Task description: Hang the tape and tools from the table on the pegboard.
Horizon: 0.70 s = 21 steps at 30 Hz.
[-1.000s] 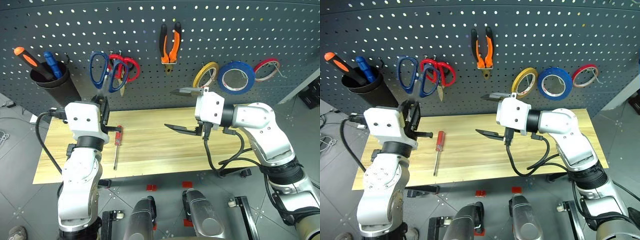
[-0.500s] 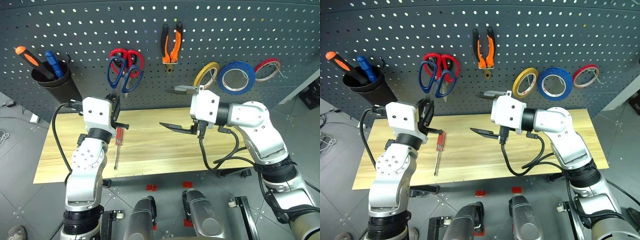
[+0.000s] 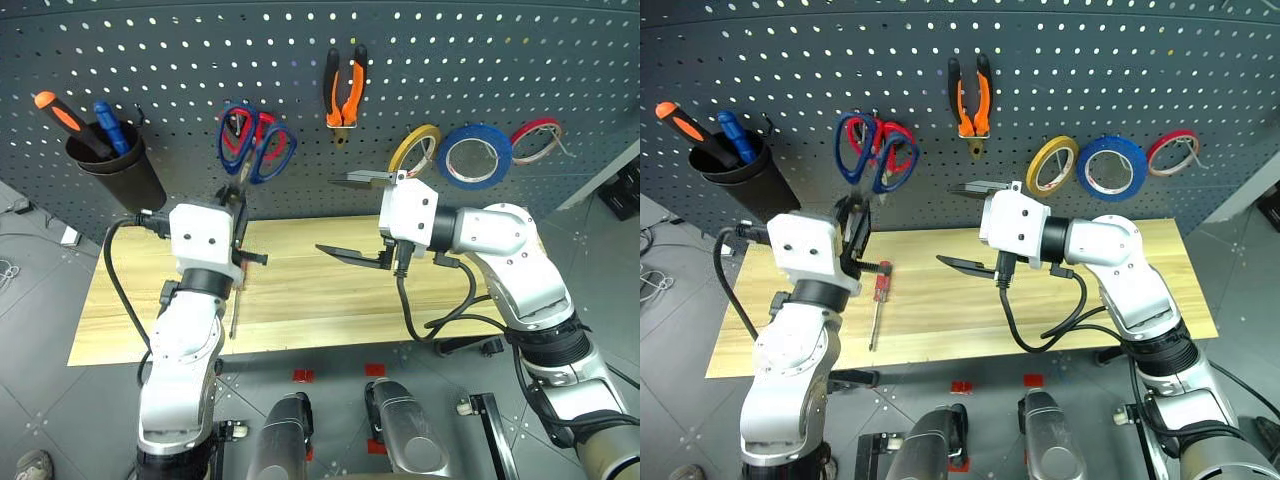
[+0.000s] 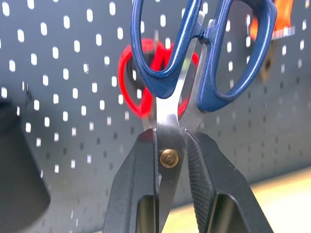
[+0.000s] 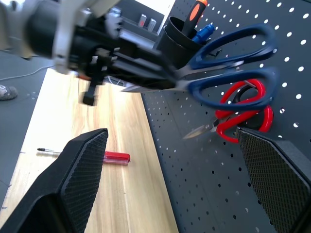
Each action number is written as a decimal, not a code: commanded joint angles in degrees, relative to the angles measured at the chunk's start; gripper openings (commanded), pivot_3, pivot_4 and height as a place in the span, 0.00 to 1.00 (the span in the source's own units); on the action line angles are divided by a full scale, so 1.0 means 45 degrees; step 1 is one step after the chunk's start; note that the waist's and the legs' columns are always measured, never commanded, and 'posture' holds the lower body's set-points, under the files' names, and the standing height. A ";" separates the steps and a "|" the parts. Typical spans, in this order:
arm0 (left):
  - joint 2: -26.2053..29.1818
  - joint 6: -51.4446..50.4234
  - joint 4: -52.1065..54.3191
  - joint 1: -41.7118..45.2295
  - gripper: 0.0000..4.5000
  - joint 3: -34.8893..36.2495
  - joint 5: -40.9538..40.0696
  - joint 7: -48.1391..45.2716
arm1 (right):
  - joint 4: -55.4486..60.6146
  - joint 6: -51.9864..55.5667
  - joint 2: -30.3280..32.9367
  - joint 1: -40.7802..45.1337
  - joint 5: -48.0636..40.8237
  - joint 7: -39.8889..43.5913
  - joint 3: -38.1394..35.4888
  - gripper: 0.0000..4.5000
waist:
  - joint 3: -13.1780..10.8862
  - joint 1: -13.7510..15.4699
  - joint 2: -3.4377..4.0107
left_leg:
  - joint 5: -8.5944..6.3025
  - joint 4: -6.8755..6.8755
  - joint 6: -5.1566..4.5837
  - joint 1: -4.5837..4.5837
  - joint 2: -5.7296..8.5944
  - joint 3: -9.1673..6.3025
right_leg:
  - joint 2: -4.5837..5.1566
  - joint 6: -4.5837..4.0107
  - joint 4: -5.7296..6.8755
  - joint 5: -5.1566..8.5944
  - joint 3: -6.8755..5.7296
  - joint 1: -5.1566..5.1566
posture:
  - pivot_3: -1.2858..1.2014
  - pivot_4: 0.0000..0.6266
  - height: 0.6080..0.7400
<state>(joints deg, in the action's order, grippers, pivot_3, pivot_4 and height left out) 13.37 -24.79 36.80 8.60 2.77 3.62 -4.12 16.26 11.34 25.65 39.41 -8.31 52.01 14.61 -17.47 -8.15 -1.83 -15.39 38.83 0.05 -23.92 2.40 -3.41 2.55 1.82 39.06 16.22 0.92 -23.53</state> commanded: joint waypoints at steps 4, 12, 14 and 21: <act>0.0265 0.0175 -0.0983 0.0761 0.11 0.0523 0.0020 -0.0050 | 0.0173 -0.0050 -0.0335 0.0453 -0.0268 -0.0132 -0.0193 1.00 | 0.0000 -0.0059 0.0000 | 0.0000 -0.0002 0.0000 -0.0002 -0.0007 0.0000 | -0.0009 0.0000 0.0002 0.0000 0.0001 -0.0007 | 0.39 0.46 1.00; -0.0098 0.0143 -0.1716 0.1002 0.11 0.0641 -0.0181 0.0094 | 0.0555 0.2457 -0.1183 0.1161 -0.1675 -0.0961 -0.0909 1.00 | 0.0000 -0.0073 0.0000 | 0.0000 0.0001 0.0000 -0.0003 -0.0007 0.0001 | -0.0007 -0.0001 0.0002 -0.0001 0.0005 -0.0007 | 0.39 0.46 1.00; -0.0121 0.0161 -0.1796 0.1016 0.11 0.0644 -0.0173 0.0063 | 0.0639 0.2604 -0.1170 0.1188 -0.1719 -0.1028 -0.0880 1.00 | 0.0000 -0.0064 0.0000 | 0.0000 0.0002 0.0000 -0.0003 -0.0007 0.0001 | -0.0006 -0.0001 0.0001 -0.0002 0.0003 -0.0007 | 0.39 0.46 1.00; -0.0184 -0.0047 -0.2184 0.1154 0.32 0.0790 -0.0305 0.0120 | 0.0883 0.2757 -0.1110 0.0998 -0.1698 -0.1139 -0.0684 1.00 | 0.0000 -0.0080 0.0000 | 0.0000 0.0001 0.0000 -0.0004 -0.0007 0.0000 | -0.0006 -0.0001 0.0002 -0.0002 0.0001 -0.0009 | 0.39 0.46 1.00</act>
<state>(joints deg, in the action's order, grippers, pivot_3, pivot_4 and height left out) 12.64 -25.14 26.06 13.42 5.52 2.40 -4.10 17.59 23.69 20.51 43.91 -14.92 47.29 12.09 -17.47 -8.52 -1.83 -15.39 38.83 0.05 -23.93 2.37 -3.40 2.53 1.82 39.07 16.21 0.93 -23.57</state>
